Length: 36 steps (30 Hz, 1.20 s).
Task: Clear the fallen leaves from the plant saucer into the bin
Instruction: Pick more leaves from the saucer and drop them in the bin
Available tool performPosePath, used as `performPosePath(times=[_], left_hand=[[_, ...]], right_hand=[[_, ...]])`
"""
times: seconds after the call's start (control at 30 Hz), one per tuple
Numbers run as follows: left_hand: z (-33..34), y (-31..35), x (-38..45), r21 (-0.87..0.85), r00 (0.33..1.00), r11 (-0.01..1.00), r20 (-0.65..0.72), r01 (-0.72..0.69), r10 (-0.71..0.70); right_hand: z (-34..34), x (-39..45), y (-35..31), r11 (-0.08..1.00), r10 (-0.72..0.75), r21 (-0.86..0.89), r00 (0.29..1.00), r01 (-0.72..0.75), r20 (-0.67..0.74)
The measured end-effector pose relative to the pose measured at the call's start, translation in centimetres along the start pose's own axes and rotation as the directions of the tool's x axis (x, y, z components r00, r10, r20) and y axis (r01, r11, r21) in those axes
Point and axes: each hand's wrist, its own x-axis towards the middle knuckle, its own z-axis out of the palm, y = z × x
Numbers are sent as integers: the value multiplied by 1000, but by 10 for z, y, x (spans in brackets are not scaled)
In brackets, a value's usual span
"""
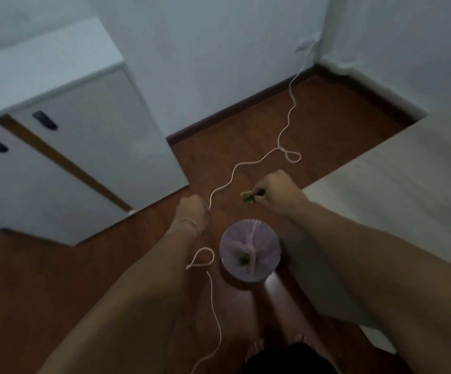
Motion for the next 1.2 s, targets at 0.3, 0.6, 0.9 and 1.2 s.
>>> performPosePath(times=[0.3, 0.6, 0.9, 1.2], left_hand=[[127, -25, 15, -139, 998, 989, 57, 49, -41], [245, -38, 54, -158, 997, 986, 68, 51, -41], [265, -38, 61, -186, 995, 982, 92, 42, -25], [260, -37, 63, -243, 974, 970, 211, -34, 87]], right_hand=[[172, 23, 54, 1000, -28, 11, 980, 27, 196], [271, 6, 134, 1000, 24, -12, 968, -22, 250], [284, 11, 156, 991, 111, 51, 979, -121, 169], [293, 19, 158, 990, 112, 47, 957, -129, 267]])
